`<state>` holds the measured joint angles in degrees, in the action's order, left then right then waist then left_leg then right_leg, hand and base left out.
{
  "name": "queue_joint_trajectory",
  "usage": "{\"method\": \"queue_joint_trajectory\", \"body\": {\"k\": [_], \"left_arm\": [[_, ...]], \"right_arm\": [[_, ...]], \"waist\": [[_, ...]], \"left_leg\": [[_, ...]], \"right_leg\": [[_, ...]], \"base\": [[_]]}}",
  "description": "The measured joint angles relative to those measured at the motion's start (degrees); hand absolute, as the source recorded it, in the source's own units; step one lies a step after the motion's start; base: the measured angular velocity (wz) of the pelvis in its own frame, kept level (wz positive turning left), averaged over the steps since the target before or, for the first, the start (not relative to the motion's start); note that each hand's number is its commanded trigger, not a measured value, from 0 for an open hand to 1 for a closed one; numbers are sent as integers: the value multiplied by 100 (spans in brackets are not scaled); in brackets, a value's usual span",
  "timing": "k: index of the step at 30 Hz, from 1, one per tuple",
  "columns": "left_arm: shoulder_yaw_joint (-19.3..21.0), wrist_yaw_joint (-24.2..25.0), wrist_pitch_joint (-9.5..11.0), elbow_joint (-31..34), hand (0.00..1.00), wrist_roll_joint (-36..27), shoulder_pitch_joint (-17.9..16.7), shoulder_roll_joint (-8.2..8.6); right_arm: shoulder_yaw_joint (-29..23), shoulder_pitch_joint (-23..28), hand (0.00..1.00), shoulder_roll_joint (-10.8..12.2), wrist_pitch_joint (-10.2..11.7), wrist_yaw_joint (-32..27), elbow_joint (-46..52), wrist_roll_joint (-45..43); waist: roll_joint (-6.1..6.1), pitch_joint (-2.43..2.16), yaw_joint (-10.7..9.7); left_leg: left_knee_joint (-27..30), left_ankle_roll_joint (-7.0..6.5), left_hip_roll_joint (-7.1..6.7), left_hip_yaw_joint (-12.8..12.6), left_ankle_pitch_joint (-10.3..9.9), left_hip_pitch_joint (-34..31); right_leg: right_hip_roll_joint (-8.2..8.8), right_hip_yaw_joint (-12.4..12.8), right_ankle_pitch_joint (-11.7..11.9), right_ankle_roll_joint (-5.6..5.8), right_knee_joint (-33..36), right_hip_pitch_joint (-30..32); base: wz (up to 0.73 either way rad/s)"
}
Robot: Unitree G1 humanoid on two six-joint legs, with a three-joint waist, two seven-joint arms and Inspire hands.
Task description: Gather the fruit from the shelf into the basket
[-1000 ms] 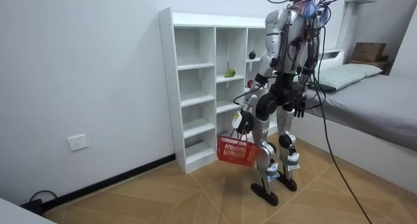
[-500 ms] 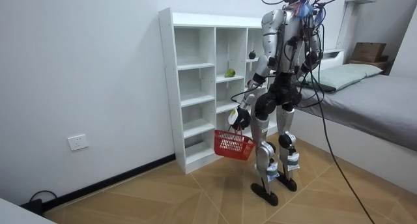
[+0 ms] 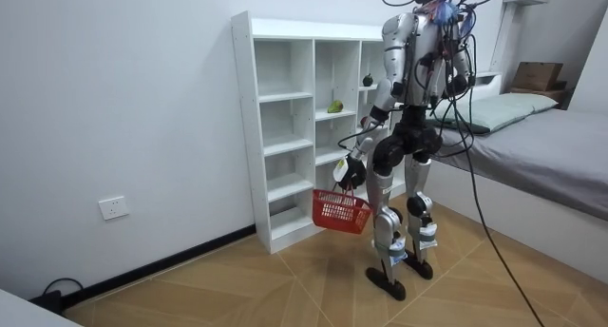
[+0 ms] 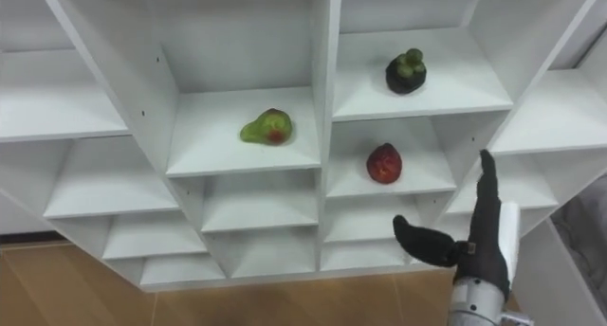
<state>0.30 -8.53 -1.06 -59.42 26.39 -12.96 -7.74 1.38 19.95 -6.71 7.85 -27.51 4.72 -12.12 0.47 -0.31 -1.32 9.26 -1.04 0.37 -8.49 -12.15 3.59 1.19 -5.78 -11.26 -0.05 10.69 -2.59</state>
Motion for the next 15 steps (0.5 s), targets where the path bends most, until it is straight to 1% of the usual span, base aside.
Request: {"method": "queue_joint_trajectory", "body": {"k": [2, 5, 11, 13, 15], "left_arm": [[-11, 8, 11, -33, 100, -1, -3, -4], [-110, 12, 37, -135, 100, -81, 43, -16], [-126, 31, 37, -148, 100, -113, 78, -40], [-174, 42, 19, -81, 100, -213, 81, -76], [-176, 48, 16, -92, 100, -212, 88, -93]], "right_arm": [[42, -161, 0, -34, 114, -128, 147, -66], [176, -359, 0, -66, 153, -248, 206, -128], [190, -566, 0, -115, 194, -306, 253, -132], [192, -641, 0, -258, 194, -302, 253, 60], [193, -746, 0, -346, 190, -297, 255, 269]], "waist": [[-2, -4, 21], [-18, -1, 22], [-53, 17, 42], [-85, 35, 34], [-115, 44, 60]], "left_leg": [[-1, 0, 14, -48, 0, 9], [0, 1, 26, -73, -1, 37], [4, 2, 29, -60, -1, 30], [4, 2, 28, -46, 0, 23], [3, 2, 26, -44, 0, 28]], "right_leg": [[-20, 70, 3, -5, 13, -5], [-31, 94, 15, -13, 13, -27], [-30, 67, 32, -14, 2, -34], [-29, 54, 32, -14, -6, -35], [-28, 51, 31, -14, -5, -35]], "base": [[-11], [-5], [0], [0], [0]]}}
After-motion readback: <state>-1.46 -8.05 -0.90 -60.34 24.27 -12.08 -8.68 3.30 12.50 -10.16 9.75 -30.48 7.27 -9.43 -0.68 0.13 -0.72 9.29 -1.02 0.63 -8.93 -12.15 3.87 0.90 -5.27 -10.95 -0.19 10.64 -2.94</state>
